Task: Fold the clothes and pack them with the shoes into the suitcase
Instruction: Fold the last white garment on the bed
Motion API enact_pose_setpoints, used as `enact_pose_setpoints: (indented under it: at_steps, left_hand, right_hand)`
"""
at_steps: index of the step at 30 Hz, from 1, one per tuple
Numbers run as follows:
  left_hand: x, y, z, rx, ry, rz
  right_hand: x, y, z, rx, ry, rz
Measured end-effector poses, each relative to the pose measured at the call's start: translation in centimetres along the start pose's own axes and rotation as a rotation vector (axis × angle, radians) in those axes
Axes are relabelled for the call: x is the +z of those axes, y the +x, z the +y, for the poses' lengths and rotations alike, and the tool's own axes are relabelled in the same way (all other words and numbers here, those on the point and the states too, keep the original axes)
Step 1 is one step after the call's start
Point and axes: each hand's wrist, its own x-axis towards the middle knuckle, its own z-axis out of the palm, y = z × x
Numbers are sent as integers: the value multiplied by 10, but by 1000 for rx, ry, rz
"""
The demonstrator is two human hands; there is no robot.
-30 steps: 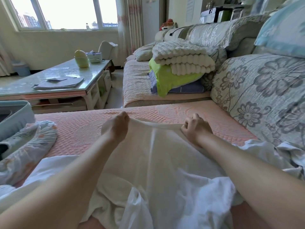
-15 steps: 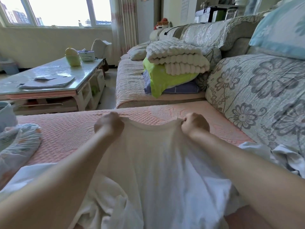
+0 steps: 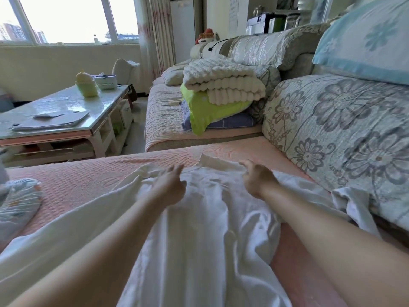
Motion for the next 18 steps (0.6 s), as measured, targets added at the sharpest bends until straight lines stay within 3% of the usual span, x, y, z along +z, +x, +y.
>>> enact_pose_setpoints:
  at_steps: [4, 9, 12, 15, 18]
  left_hand:
    - [14, -40, 61, 259, 71, -35]
    - [47, -85, 120, 349, 67, -228]
    - [64, -102, 128, 332, 120, -225]
    - [63, -113, 127, 330, 113, -137]
    - [53, -125, 127, 395, 124, -88]
  right_hand:
    - [-30, -38, 39, -38, -223, 109]
    - [-44, -96, 79, -517, -333, 17]
    - [-52, -107, 90, -512, -394, -92]
    - [-58, -100, 93, -572, -548, 6]
    - [-75, -98, 87, -433, -711, 81]
